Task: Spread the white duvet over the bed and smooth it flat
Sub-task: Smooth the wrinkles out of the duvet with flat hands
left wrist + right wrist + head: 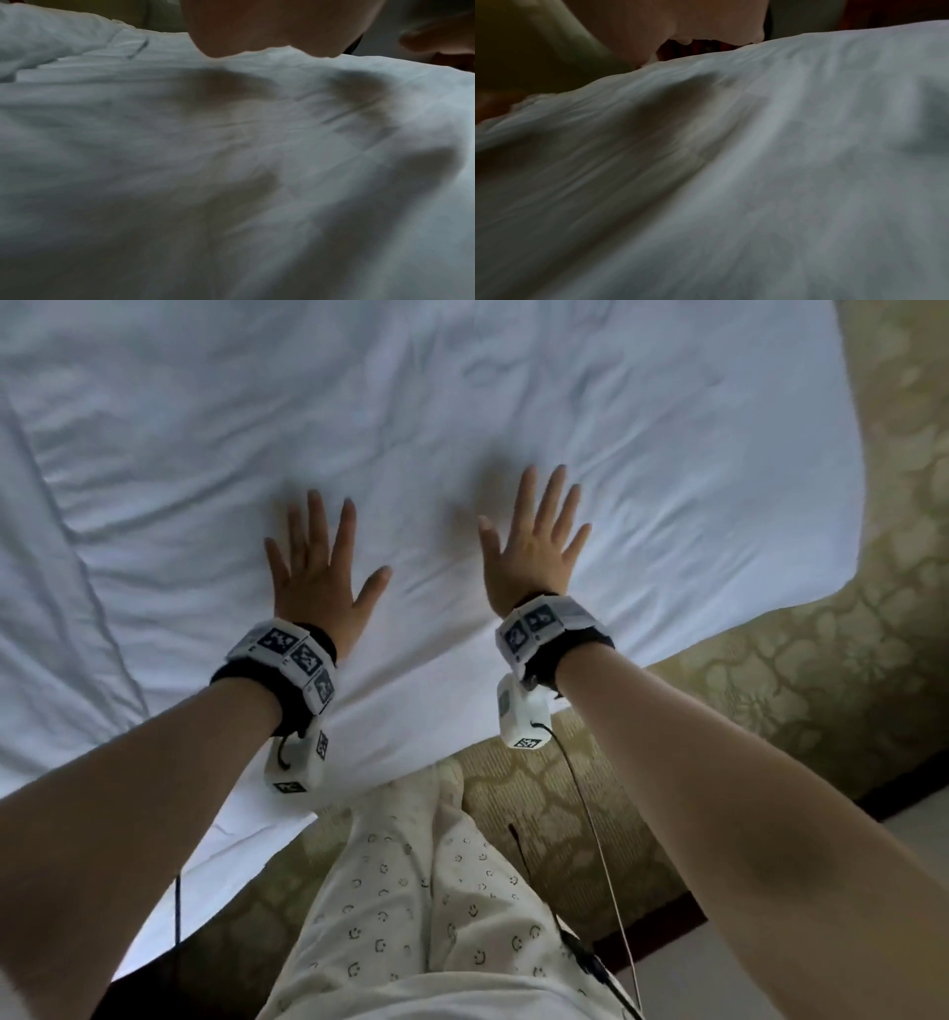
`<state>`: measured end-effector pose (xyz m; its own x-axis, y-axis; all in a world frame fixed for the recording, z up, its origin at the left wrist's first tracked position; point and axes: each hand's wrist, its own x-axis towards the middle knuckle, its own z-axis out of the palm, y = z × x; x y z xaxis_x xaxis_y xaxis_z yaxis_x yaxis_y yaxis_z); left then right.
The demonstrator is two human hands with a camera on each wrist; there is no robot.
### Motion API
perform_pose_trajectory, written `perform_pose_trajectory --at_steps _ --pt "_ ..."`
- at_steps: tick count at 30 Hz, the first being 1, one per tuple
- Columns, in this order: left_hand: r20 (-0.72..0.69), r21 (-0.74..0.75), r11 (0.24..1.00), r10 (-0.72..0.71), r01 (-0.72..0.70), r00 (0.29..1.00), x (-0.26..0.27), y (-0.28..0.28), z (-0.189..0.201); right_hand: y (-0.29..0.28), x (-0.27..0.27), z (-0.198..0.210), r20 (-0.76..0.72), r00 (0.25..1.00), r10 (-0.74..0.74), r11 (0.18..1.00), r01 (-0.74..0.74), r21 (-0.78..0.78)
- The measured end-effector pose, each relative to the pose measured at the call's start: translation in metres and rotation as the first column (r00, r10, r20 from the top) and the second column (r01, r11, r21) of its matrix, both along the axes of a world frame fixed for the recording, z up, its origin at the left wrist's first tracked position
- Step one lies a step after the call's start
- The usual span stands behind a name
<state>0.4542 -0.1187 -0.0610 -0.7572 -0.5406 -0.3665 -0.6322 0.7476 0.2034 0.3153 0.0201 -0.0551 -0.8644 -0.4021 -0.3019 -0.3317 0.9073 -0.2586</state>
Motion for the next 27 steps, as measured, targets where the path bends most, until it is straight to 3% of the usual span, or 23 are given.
perform_pose_trajectory --at_steps 3,6,7,9,10,11,12,13,14,17,19,21,23,25,27 --pt "0.014 0.02 1.0 -0.001 0.001 1.0 -0.014 -0.016 -0.011 -0.025 -0.005 -0.006 -0.02 0.981 0.193 0.978 -0.191 0.078" --pt "0.03 0.039 0.999 0.036 -0.037 0.999 -0.018 -0.03 -0.019 -0.017 -0.024 -0.023 0.065 0.919 0.388 0.905 -0.393 0.163" --pt "0.042 0.045 0.998 0.037 -0.039 0.998 -0.018 -0.031 -0.019 -0.002 -0.036 -0.028 0.105 0.942 0.318 0.926 -0.332 0.18" --pt "0.053 0.058 0.998 0.019 -0.022 0.998 -0.021 -0.033 -0.016 0.044 -0.065 -0.033 0.131 0.987 -0.092 0.97 0.059 0.237" --pt "0.054 0.059 0.998 0.01 -0.013 0.999 -0.024 -0.034 -0.014 0.073 -0.08 -0.031 0.123 0.933 -0.338 0.913 0.293 0.285" --pt "0.055 0.055 0.998 0.007 -0.01 0.998 -0.028 -0.035 -0.011 0.102 -0.094 -0.026 0.111 0.832 -0.544 0.809 0.484 0.335" --pt "0.061 0.049 0.999 0.006 -0.009 0.998 -0.033 -0.035 -0.009 0.127 -0.105 -0.019 0.104 0.732 -0.673 0.711 0.601 0.365" --pt "0.071 0.044 0.999 0.006 -0.009 0.997 -0.04 -0.033 -0.006 0.145 -0.115 -0.011 0.096 0.679 -0.728 0.659 0.655 0.37" --pt "0.082 0.041 0.999 0.008 -0.011 0.997 -0.047 -0.031 -0.003 0.153 -0.125 -0.008 0.072 0.685 -0.725 0.659 0.659 0.362" --pt "0.085 0.024 0.999 0.039 -0.041 0.996 -0.076 -0.022 0.003 0.13 -0.16 -0.005 -0.028 0.855 -0.518 0.82 0.506 0.267" --pt "0.059 0.012 0.997 0.075 -0.076 0.995 -0.095 -0.015 0.006 0.084 -0.174 -0.009 -0.042 0.954 -0.297 0.936 0.299 0.186" --pt "0.034 0.012 0.993 0.114 -0.114 0.993 -0.116 0.0 0.008 0.039 -0.174 -0.008 -0.026 0.999 -0.023 0.99 0.027 0.138" --pt "0.025 0.021 0.988 0.152 -0.152 0.988 -0.13 0.016 0.011 0.001 -0.159 -0.001 -0.001 0.947 0.322 0.945 -0.322 0.066" --pt "0.019 0.022 0.985 0.173 -0.173 0.985 -0.139 0.028 0.013 -0.024 -0.143 -0.001 -0.006 0.77 0.638 0.77 -0.638 0.018" --pt "0.028 0.032 0.976 0.216 -0.217 0.976 -0.14 0.035 0.016 -0.03 -0.141 -0.014 0.042 0.629 0.777 0.626 -0.777 0.057"
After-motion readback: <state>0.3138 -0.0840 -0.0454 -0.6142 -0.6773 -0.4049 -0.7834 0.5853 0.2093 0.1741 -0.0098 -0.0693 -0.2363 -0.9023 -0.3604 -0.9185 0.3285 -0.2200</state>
